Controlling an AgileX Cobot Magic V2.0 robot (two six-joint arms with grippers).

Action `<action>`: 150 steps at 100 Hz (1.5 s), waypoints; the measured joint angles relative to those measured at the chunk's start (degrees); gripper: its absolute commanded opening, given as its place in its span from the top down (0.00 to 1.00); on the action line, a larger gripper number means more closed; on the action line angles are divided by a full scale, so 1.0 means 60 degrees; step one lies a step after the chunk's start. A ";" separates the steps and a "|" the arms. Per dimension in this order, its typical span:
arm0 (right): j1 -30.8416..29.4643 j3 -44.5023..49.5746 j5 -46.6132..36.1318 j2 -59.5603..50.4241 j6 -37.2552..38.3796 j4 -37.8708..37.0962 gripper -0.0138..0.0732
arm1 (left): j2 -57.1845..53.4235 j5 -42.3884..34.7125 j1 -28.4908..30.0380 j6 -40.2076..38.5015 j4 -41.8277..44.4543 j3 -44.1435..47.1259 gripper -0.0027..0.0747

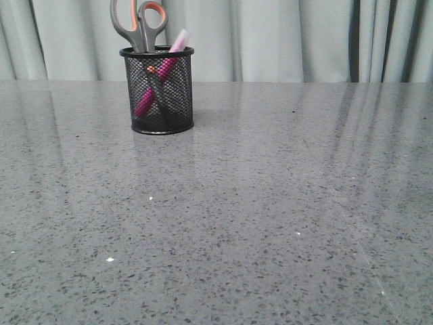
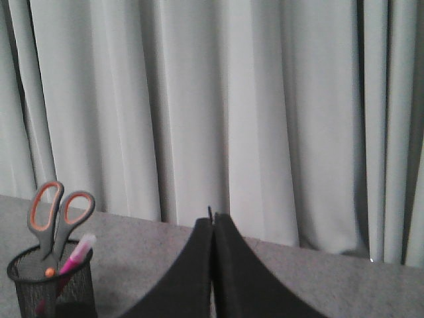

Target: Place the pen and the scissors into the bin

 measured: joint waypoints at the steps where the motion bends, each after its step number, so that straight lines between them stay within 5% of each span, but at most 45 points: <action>1: 0.0000 0.0105 -0.0082 -0.0077 0.0000 0.0000 0.92 | -0.0121 -0.0059 0.0000 0.0000 0.0002 0.0087 0.99; 37: 0.0000 0.4175 -0.1504 -0.2963 0.0000 0.0068 0.92 | -0.2856 -0.0652 0.0000 0.0000 -0.0842 0.1813 0.99; 150: 0.0000 0.4303 -0.1891 -0.3117 -0.0005 0.0134 0.92 | -0.3139 -0.0701 0.0000 0.0000 -0.1165 0.1971 0.99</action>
